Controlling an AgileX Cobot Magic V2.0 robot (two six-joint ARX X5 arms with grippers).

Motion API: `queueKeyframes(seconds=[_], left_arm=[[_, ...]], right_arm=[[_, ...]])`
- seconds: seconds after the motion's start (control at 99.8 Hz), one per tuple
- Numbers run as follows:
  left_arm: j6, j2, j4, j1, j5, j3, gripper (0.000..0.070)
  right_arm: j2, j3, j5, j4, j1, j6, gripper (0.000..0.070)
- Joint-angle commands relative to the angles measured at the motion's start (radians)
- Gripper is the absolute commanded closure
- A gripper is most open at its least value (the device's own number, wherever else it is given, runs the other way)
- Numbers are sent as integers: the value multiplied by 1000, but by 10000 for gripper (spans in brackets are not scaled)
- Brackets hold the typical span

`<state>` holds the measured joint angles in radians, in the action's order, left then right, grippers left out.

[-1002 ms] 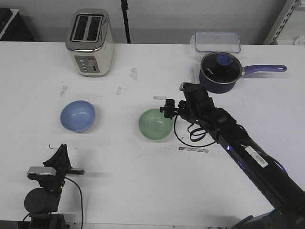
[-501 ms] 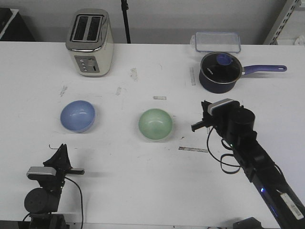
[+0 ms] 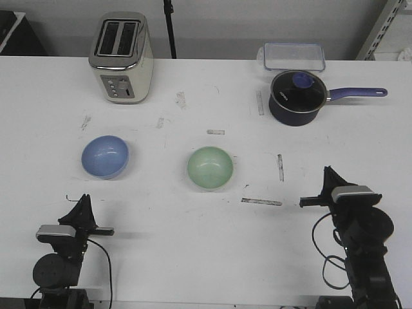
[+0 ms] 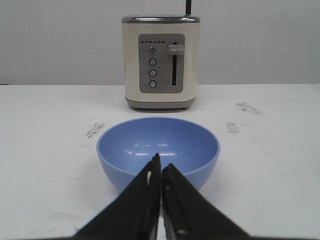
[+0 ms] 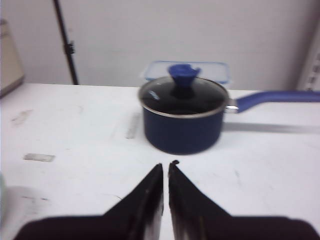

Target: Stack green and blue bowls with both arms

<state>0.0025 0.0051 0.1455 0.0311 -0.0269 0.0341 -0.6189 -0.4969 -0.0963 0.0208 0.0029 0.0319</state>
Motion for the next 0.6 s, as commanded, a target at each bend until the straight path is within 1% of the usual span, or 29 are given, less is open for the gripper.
queueKeyframes(seconds=[0.0,0.281,0.591], left_arm=[[9,-2,13,2,0,-22,698],[9,-2,13,2,0,-22,698],[9,-2,13,2,0,-22,698]], right_arm=[[51,11,0,-12,-4,14,690],[232,29,0,55,-4,17,690],[280,28,-1,55,-4,17,690]])
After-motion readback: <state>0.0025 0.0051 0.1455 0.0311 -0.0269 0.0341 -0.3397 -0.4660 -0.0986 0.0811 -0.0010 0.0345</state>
